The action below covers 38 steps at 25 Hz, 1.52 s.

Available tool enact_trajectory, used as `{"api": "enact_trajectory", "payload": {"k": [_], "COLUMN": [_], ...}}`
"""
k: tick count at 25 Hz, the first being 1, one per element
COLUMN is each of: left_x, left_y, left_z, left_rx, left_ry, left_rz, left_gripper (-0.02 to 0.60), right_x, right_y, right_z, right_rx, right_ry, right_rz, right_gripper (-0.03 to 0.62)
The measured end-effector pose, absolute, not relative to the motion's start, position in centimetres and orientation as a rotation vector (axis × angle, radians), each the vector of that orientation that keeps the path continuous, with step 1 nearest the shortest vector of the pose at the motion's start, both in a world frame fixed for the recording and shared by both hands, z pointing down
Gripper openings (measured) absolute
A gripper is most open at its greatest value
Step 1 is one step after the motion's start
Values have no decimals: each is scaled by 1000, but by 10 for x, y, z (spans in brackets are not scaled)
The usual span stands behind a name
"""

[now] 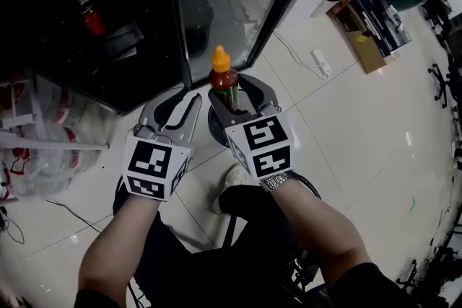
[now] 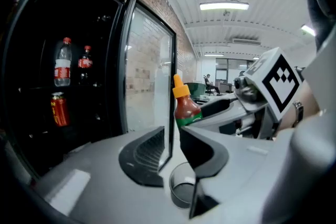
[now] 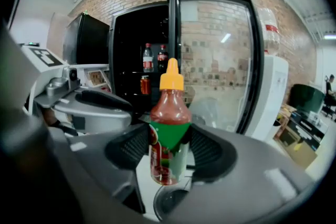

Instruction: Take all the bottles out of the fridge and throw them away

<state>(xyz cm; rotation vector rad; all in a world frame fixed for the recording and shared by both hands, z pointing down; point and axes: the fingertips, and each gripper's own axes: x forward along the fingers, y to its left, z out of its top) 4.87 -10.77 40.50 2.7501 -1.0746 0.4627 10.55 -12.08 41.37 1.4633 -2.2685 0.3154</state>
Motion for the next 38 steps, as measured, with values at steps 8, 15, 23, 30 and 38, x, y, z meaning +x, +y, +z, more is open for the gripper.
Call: {"api": "enact_trajectory", "payload": {"k": [8,15,23,30,38], "left_x": [100,116,120,112,99], "left_y": [-64,-49,-51,-58,-63], "left_z": [489,549,583,596,569], "left_rx": [2714,2658,2608,2592,2603], "left_ry": [-883,-808,-781,-787,-849], "left_rz": [614,698,745,758,735], "left_gripper": [91,91,91,91,91], "right_x": [150,166,172,174,172], "right_y": [-69,-56,-58,-64,-72], "right_z": [527,614,675,692,656], "right_rx": [1436,1397,1345,1367,1392], "right_ry": [-2131,-2036,-1967,-1921,-1955], "right_rz": [522,650,739,756,714], "right_gripper": [240,241,241,192,192]}}
